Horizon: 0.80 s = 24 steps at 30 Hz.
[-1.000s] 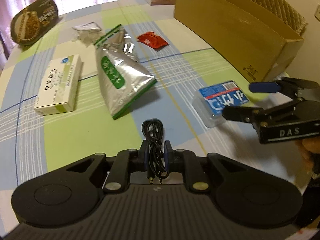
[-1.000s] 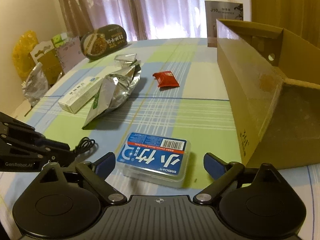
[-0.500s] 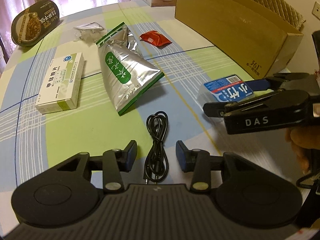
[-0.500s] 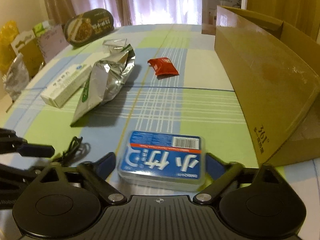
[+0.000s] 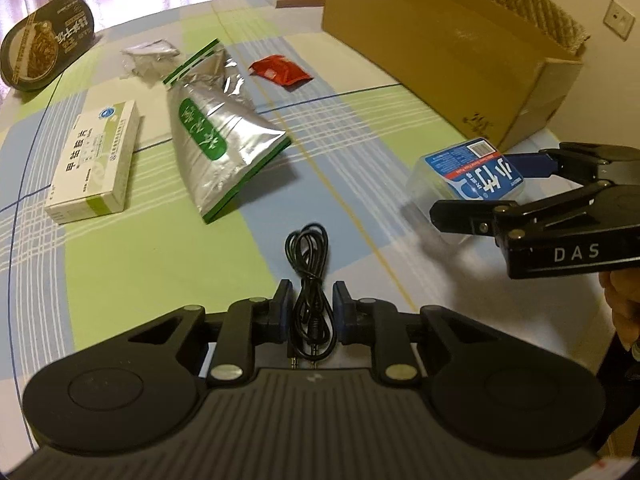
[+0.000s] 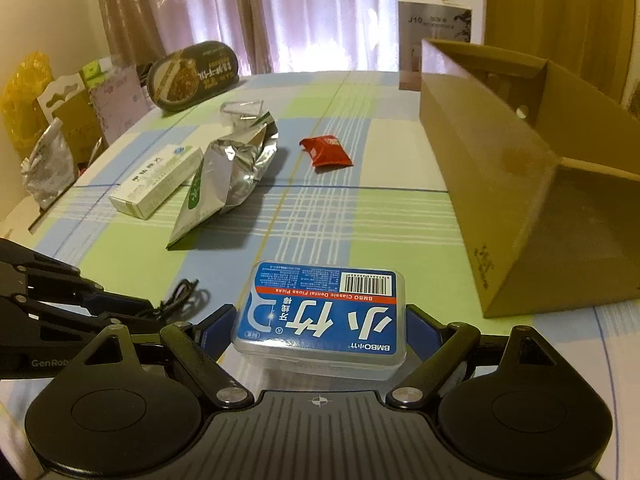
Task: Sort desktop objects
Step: 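Carry the cable and blue box toward the cardboard box with both grippers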
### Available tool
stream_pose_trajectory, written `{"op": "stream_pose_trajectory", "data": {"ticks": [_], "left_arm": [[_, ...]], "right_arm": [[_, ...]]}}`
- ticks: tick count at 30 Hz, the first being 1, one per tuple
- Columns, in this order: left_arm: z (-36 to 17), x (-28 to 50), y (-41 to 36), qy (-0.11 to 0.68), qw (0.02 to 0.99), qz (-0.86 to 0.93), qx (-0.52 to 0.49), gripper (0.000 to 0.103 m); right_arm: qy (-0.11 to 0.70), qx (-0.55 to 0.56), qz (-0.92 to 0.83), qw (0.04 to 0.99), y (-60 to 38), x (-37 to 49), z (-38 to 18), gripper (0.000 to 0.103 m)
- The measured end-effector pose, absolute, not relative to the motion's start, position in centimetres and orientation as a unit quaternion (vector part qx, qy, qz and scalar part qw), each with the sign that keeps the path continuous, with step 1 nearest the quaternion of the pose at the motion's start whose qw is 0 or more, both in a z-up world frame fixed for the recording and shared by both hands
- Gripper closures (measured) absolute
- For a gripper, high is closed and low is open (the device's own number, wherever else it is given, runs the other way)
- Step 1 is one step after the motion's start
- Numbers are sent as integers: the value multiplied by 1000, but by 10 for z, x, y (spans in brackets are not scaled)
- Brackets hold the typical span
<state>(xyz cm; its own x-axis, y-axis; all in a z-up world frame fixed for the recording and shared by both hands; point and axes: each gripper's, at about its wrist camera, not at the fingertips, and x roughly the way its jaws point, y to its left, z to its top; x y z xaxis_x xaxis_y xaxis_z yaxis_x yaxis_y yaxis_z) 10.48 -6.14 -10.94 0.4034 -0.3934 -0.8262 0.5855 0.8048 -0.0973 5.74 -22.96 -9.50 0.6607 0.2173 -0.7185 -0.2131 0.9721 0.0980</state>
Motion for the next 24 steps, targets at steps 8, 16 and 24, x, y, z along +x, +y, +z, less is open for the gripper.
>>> {"op": "stream_pose_trajectory", "data": {"ticks": [8,16,24], "left_arm": [[-94,93,-65,451,836,-294,107,103],[-103,88,-70,448,836,-285,141,94],[-118,96,-87,447,824,-299,179,90]], "right_arm": [[383,8,111,917,-240,39,-77,18],[388,15,109,915,-246,26,-78,18],[394,24,110,912,-248,31,-87,18]]}}
